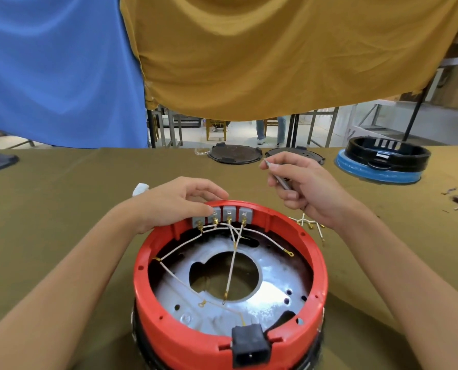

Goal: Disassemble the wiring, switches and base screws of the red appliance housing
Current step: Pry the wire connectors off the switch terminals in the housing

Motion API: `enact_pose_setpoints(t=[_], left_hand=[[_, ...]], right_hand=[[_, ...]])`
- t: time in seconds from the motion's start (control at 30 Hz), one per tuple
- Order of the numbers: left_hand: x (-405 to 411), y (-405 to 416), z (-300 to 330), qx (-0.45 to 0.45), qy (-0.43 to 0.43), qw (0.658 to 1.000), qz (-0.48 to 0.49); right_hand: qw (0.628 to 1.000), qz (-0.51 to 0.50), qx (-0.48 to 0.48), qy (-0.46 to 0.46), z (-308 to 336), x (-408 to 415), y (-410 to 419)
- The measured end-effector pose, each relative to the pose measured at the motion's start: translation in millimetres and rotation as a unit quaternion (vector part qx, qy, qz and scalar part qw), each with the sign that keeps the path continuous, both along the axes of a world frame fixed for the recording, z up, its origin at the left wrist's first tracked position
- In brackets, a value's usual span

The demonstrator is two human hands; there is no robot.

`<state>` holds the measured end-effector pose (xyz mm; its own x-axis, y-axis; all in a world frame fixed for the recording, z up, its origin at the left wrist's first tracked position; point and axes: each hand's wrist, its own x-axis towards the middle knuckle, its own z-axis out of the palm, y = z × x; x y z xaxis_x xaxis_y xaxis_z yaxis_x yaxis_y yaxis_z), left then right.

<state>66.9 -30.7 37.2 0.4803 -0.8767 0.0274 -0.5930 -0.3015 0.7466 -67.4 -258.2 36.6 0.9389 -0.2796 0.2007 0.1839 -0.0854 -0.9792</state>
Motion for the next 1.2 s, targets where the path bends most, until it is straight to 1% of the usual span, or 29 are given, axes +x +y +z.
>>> enact_pose_setpoints(t=[0.13, 0.23, 0.4, 0.5, 0.67, 0.77, 0.9, 0.97, 1.13, 1.2], left_hand=[[-0.4, 1.4, 2.9, 0.024, 0.000, 1.000, 0.010], [-2.9, -0.7, 1.6, 0.041, -0.015, 0.999, 0.009], [-3.6, -0.9, 3.4, 0.023, -0.026, 0.999, 0.009], [-4.8, -2.5, 2.3, 0.016, -0.043, 0.999, 0.007], [-4.7, -3.5, 0.3, 0.024, -0.072, 0.997, -0.002], [-4.0, -3.0, 0.6, 0.029, -0.075, 0.997, -0.009], [-3.4, -2.8, 0.3, 0.017, -0.085, 0.996, -0.007], [-2.7, -3.2, -0.2, 0.012, -0.093, 0.996, -0.005], [0.3, -4.1, -2.1, 0.007, -0.095, 0.995, -0.006], [1.0, -4.4, -2.5, 0.004, -0.094, 0.996, -0.008]], right_hand=[[1.000, 0.014, -0.001, 0.007, -1.7, 1.1, 5.1], [1.000, 0.018, -0.005, 0.012, -3.8, 3.2, 9.9], [0.997, 0.055, 0.049, 0.008, -1.4, 4.6, 13.8], [0.995, 0.072, 0.062, -0.005, -0.9, 4.0, 17.7], [0.993, 0.040, 0.103, -0.041, -0.1, 4.5, 23.0], [0.990, 0.020, 0.135, -0.043, -0.8, 4.1, 21.2], [0.970, 0.050, 0.235, -0.025, -0.1, 1.2, 19.9], [0.963, 0.043, 0.265, -0.029, 0.0, 0.4, 19.4], [0.959, 0.004, 0.277, -0.055, 1.2, 3.1, 20.8], [0.953, -0.001, 0.296, -0.073, 0.4, 3.8, 20.9]])
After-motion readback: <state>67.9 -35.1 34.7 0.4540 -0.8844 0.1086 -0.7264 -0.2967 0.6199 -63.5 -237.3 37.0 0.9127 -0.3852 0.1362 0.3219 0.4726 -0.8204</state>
